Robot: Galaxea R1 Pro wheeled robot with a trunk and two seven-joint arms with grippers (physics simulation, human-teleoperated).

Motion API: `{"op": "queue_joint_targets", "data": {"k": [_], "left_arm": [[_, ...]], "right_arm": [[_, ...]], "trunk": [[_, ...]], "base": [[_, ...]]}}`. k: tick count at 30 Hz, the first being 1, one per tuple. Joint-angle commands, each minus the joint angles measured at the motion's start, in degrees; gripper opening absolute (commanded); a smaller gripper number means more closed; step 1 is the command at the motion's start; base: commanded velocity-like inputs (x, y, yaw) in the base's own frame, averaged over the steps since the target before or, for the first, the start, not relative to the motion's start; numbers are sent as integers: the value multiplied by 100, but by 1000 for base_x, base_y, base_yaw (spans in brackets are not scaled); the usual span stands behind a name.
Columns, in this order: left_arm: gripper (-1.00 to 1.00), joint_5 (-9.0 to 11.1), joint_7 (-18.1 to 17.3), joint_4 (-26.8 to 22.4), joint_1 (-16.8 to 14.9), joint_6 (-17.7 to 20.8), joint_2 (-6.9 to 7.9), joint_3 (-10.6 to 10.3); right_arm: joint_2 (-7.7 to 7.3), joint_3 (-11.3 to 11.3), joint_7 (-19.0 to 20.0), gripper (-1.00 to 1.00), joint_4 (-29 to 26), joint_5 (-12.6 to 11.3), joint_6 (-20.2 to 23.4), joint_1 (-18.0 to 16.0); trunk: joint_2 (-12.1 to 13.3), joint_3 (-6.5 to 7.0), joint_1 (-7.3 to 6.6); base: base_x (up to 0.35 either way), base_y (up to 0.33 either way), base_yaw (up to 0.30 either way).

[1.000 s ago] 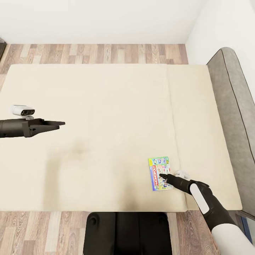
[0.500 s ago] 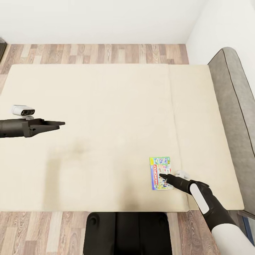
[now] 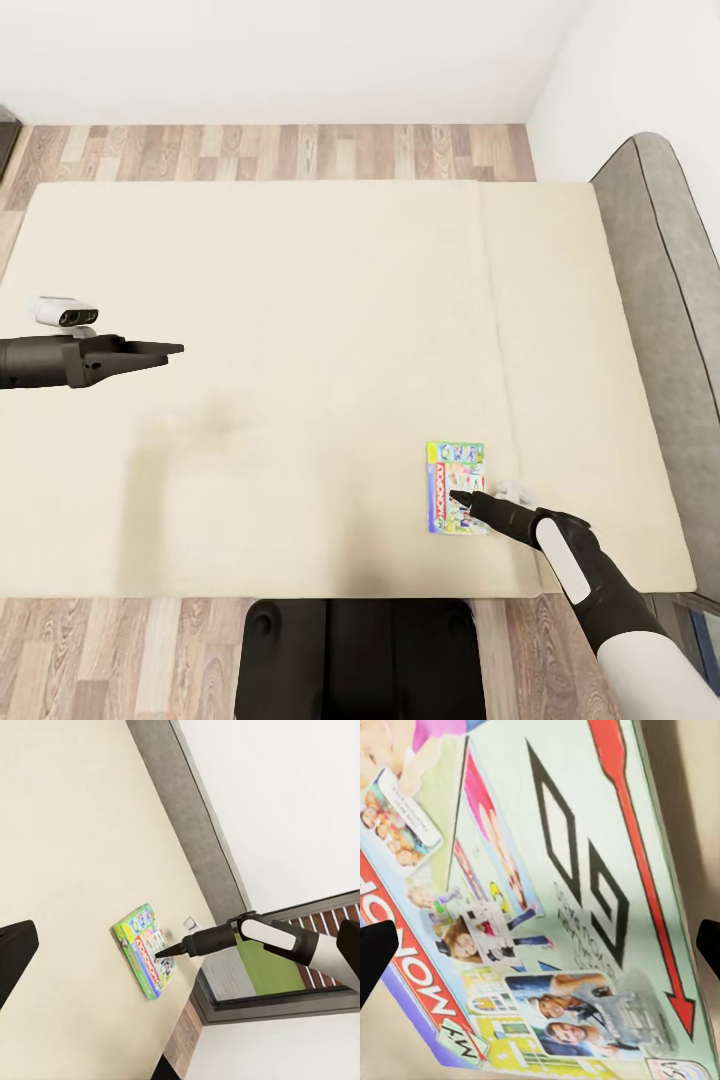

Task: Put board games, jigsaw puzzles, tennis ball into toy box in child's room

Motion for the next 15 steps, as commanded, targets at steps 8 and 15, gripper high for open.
{"op": "queue_joint_targets", "data": {"k": [8,15], "left_arm": [[100,4,-22,0,-2,61,2,-2],[100,7,-22,0,-2,61,2,-2]], "right_arm": [[1,-13,1,100,-2,9,29,-1],[6,-12,-38,100,1,20,13,-1]], "trunk": [[-8,-6,3],[-8,-6,3]], "base": [[0,2,0],[0,0,0]]}}
